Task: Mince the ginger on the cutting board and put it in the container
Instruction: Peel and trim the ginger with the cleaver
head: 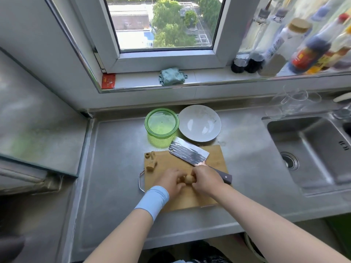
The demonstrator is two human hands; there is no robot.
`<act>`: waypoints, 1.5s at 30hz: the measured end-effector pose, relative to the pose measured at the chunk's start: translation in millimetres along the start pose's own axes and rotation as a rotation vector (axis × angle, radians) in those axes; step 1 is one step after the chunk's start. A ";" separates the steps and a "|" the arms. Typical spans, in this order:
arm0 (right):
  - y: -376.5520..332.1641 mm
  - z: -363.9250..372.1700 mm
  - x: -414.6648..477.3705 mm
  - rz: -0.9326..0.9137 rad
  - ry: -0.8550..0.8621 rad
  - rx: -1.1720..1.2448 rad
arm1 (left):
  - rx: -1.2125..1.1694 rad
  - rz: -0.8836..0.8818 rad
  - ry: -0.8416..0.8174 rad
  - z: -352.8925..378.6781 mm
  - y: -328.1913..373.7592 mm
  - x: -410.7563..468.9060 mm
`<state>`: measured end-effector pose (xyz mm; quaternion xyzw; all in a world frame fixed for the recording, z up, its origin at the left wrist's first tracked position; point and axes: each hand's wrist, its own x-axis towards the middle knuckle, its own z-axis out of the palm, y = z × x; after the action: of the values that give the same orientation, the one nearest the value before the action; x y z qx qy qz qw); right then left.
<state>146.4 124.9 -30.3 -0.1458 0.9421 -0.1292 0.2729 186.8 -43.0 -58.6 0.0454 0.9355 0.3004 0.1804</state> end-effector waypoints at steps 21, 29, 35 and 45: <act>16.4 -3.5 16.2 -0.067 0.008 0.179 | -0.075 -0.102 0.107 -4.7 13.7 17.4; -32.4 -13.9 49.0 -0.195 0.011 0.267 | -0.073 -0.427 0.296 -24.4 -3.9 12.3; -37.0 -12.8 58.3 -0.136 0.001 0.324 | -0.102 -0.583 0.310 -27.2 5.2 18.8; -58.1 -9.2 52.2 -0.063 0.041 0.261 | -0.099 -0.444 0.595 -45.9 -42.4 -10.6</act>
<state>111.0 54.7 -28.9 -0.1359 0.9177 -0.2620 0.2660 180.8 -104.6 -45.3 -0.2566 0.9185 0.2987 -0.0364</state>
